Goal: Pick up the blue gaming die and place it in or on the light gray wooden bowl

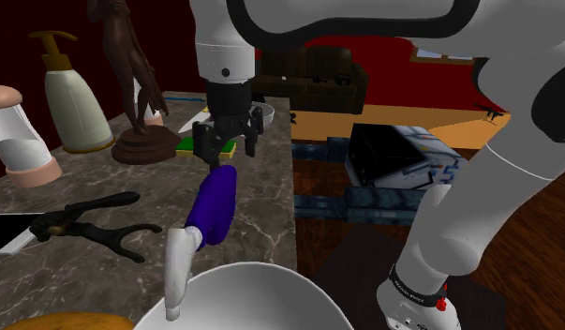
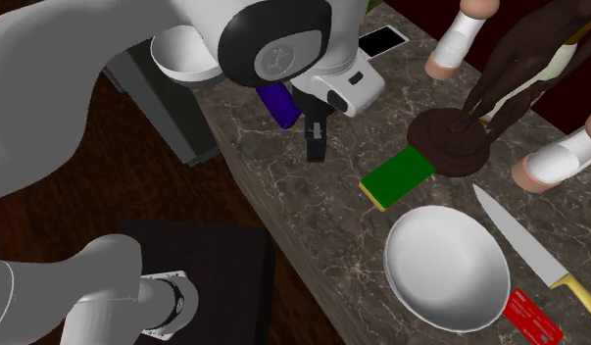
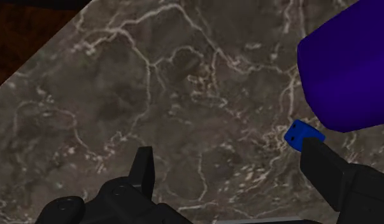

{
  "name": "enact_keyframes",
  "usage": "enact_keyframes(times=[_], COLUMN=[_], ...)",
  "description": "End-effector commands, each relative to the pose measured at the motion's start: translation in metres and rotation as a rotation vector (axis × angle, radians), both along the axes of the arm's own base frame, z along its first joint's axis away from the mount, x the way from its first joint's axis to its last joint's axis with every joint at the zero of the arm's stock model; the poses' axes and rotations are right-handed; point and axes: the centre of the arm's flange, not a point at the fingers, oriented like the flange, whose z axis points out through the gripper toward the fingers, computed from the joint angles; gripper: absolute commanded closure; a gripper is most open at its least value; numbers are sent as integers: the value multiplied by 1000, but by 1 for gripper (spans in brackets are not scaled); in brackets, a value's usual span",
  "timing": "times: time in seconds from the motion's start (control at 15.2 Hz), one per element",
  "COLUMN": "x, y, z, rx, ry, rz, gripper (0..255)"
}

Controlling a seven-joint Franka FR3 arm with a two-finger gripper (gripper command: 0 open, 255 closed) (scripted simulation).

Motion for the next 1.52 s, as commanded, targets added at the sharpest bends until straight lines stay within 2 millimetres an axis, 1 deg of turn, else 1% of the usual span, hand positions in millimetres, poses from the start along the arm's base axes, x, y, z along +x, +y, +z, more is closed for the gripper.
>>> enact_keyframes(times=[0.0, 0.2, 0.26, 0.66, 0.73, 1.25, 1.32, 1.45], x=[8, 14, 14, 14, 14, 14, 14, 14], y=[29, 67, 70, 70, 70, 70, 70, 70], z=[4, 10, 11, -21, -29, -29, -29, -29], rx=[4, 7, 7, 7, 7, 7, 7, 7], ry=[1, 2, 2, 2, 2, 2, 2, 2], rz=[1, 4, 5, 5, 5, 5, 5, 5], gripper=[0, 0, 0, 0, 0, 0, 255, 255])
